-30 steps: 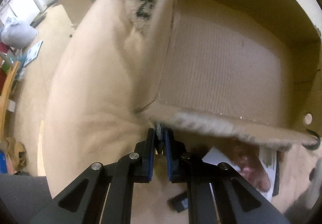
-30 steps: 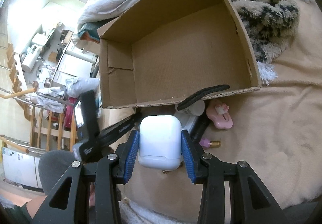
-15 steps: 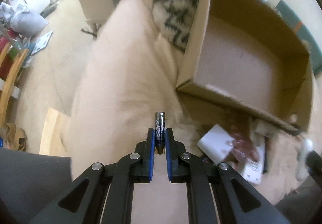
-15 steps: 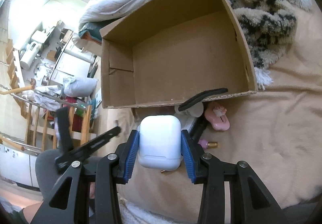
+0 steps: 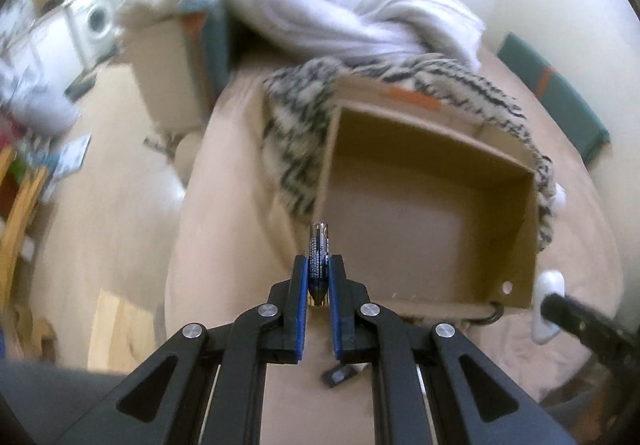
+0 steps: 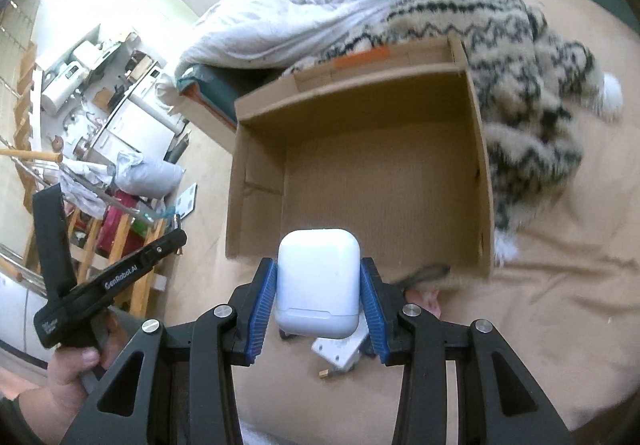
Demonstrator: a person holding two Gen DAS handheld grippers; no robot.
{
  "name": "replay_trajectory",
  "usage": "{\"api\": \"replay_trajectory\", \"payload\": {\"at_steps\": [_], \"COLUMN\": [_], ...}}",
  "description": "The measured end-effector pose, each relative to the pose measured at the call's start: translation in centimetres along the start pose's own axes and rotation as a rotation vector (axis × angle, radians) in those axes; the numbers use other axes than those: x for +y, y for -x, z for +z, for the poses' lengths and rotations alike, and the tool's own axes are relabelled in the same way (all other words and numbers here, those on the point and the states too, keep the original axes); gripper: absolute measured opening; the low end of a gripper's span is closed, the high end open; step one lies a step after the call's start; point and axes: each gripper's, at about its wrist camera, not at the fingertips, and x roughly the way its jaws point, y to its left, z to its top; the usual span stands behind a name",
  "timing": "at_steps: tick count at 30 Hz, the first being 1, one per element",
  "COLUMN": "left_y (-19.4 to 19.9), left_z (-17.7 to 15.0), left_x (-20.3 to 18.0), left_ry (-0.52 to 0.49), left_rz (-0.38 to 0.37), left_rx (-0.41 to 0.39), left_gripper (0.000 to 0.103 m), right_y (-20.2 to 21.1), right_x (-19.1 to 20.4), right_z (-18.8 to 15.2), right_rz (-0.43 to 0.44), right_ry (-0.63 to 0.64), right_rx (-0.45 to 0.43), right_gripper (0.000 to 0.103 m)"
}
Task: Organize rigid objects
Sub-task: 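Lower the earbud case into the box and open the right gripper while the left drops the battery inside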
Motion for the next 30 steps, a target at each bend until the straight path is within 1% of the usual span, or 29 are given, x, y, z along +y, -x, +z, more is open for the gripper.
{"api": "replay_trajectory", "payload": {"at_steps": [2,5,6,9,13,15,17,19,22,25,30], "left_y": [0.2,-0.9,-1.6,-3.5,-7.1,-8.9,-10.4,-11.6,-12.5,-13.2,-13.8], "left_z": [0.9,2.1,2.6,3.2,3.2,2.9,2.5,2.3,2.3,2.1,1.8], "left_x": [-1.7,-3.7,-4.5,-6.1,-7.9,-8.1,-7.7,-7.3,-6.9,-6.4,-6.7], "left_ry": [-0.038,-0.102,-0.128,-0.171,-0.247,-0.246,-0.221,-0.212,-0.208,-0.202,-0.213], "left_rz": [-0.012,-0.036,-0.028,-0.026,-0.032,-0.046,-0.034,-0.033,-0.016,-0.004,0.009], "left_rx": [-0.014,-0.026,-0.027,-0.004,0.033,0.077,0.109,0.123,0.133,0.149,0.173], "left_gripper": [0.009,0.009,0.009,0.009,0.009,0.009,0.009,0.009,0.009,0.009,0.009], "right_y": [-0.2,-1.6,-2.3,-5.0,-8.5,-9.9,-10.6,-11.1,-11.5,-12.1,-12.8], "right_x": [0.2,-0.2,-0.5,-1.5,-2.7,-3.6,-4.0,-4.2,-4.8,-5.3,-5.7], "right_z": [1.4,3.5,4.3,5.6,5.9,5.6,5.3,5.2,5.0,4.5,4.1], "right_rz": [-0.016,-0.044,-0.055,-0.075,-0.107,-0.124,-0.129,-0.149,-0.151,-0.173,-0.193], "right_ry": [0.017,0.028,0.028,0.019,0.024,0.003,-0.004,0.004,-0.018,-0.033,-0.051], "right_rx": [0.001,0.008,0.012,0.041,0.097,0.128,0.147,0.163,0.187,0.215,0.241], "right_gripper": [0.044,0.044,0.044,0.044,0.044,0.044,0.044,0.044,0.044,0.044,0.044]}}
